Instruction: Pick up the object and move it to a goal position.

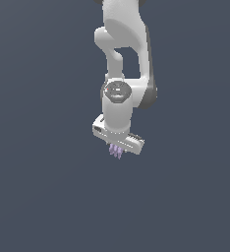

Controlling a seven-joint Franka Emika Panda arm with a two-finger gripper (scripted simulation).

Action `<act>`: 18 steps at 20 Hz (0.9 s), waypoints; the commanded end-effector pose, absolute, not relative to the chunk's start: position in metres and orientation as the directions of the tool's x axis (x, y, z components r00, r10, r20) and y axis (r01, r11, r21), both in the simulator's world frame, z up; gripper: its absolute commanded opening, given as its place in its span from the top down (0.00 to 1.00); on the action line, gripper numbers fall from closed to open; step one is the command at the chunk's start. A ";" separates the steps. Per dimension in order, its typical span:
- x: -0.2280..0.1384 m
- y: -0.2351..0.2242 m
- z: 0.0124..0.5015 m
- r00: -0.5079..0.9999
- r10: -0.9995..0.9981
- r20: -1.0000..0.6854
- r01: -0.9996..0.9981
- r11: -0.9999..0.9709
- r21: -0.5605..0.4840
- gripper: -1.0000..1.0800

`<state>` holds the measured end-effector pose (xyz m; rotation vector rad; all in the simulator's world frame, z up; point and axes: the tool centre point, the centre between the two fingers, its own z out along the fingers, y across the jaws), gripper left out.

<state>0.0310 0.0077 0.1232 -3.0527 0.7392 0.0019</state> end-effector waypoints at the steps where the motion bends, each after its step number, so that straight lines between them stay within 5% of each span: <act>1: 0.020 0.007 0.144 0.889 -0.458 -0.001 -0.458 -0.889 -0.001 1.00; 18: -0.056 0.000 0.296 0.889 -0.458 0.000 -0.458 -0.889 0.000 1.00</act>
